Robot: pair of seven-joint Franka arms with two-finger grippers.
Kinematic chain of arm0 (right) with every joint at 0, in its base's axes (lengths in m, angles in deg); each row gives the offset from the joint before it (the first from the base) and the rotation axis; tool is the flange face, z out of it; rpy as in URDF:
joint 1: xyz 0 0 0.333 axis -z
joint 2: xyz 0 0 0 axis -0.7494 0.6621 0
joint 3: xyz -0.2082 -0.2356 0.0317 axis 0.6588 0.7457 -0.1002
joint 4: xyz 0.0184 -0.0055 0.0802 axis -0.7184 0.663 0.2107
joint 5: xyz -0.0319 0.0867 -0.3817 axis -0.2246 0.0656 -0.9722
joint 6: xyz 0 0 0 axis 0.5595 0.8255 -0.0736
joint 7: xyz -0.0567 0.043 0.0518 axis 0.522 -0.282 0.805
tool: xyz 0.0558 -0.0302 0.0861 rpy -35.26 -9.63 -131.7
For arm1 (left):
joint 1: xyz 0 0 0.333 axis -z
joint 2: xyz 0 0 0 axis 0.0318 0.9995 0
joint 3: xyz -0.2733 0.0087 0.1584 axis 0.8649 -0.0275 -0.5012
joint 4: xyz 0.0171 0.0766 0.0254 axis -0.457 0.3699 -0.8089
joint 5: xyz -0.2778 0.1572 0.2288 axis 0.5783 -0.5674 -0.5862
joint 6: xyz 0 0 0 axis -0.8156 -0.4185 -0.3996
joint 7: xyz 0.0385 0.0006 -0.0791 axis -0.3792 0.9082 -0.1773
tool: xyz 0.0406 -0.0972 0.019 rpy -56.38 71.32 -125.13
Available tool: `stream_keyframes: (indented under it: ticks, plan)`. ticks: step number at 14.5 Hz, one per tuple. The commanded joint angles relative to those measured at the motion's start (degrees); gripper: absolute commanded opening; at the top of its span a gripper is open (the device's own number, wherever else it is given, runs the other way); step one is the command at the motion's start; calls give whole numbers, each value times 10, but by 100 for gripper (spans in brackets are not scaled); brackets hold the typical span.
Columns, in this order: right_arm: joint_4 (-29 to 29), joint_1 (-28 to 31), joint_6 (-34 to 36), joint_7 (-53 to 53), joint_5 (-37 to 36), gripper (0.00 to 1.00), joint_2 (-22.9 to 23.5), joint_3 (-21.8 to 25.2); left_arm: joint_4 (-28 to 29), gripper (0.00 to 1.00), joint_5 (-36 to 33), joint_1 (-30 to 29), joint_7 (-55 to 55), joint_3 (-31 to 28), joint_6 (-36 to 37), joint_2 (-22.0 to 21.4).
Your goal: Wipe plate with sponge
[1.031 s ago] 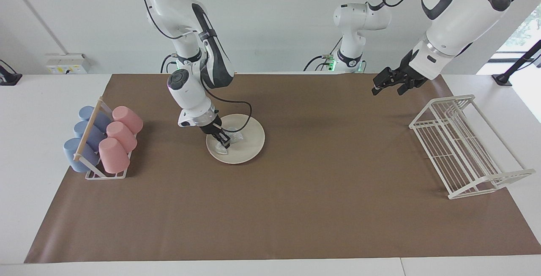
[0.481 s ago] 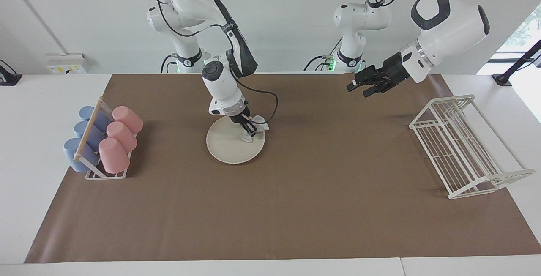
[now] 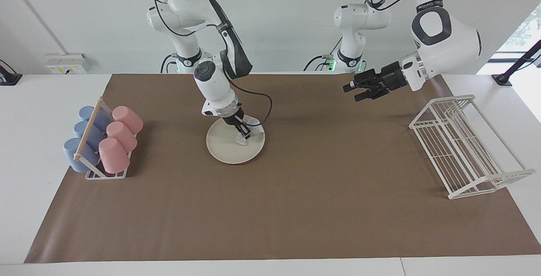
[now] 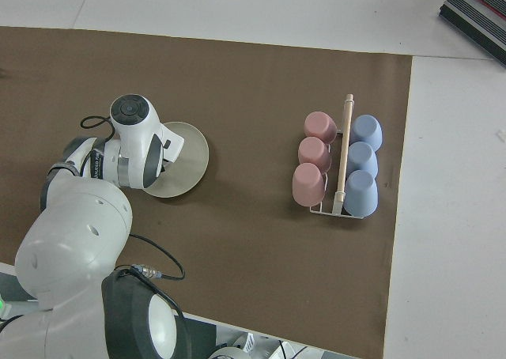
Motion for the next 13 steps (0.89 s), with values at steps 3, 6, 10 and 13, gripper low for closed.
stream_keyframes:
  ticks: [3,6,10,13]
  plan:
    - [-136,7,193,147,-151,0,-23,-8,24,100,37,9,-32,5,-11,2]
    - [-246,-15,295,224,-169,0,-3,-8,42,100,90,26,-55,6,-11,2]
    - [-335,-76,350,367,-181,0,23,-8,78,100,164,61,-82,6,-12,-11]
    - [-352,-124,355,440,-214,0,28,-8,85,100,208,93,-82,6,-14,-15]
